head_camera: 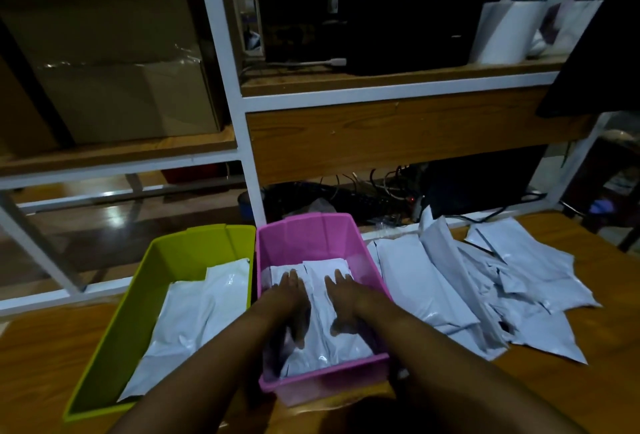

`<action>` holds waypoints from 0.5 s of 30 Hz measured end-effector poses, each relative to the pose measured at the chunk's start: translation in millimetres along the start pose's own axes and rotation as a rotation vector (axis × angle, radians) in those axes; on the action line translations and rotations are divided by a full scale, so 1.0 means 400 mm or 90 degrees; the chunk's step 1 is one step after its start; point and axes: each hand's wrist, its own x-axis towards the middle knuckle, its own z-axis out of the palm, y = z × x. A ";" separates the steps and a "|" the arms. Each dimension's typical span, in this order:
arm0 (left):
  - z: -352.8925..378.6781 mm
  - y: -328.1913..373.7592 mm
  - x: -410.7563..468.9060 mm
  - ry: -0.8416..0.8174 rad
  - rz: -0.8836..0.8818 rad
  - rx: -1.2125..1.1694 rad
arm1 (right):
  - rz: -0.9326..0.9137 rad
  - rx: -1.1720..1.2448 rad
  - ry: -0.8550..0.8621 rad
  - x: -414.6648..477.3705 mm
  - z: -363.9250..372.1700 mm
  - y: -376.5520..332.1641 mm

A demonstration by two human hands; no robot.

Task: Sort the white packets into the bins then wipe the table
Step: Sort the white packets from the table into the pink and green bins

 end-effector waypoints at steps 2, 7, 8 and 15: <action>-0.004 -0.001 -0.034 0.112 -0.011 -0.078 | -0.023 0.033 0.091 -0.042 -0.038 -0.003; -0.064 0.045 -0.211 0.331 -0.032 -0.085 | -0.070 0.143 0.272 -0.227 -0.119 0.002; -0.071 0.064 -0.248 0.367 -0.038 -0.101 | -0.073 0.159 0.312 -0.269 -0.122 0.005; -0.025 0.306 -0.448 0.655 0.057 -0.354 | -0.060 0.305 0.519 -0.586 -0.043 0.083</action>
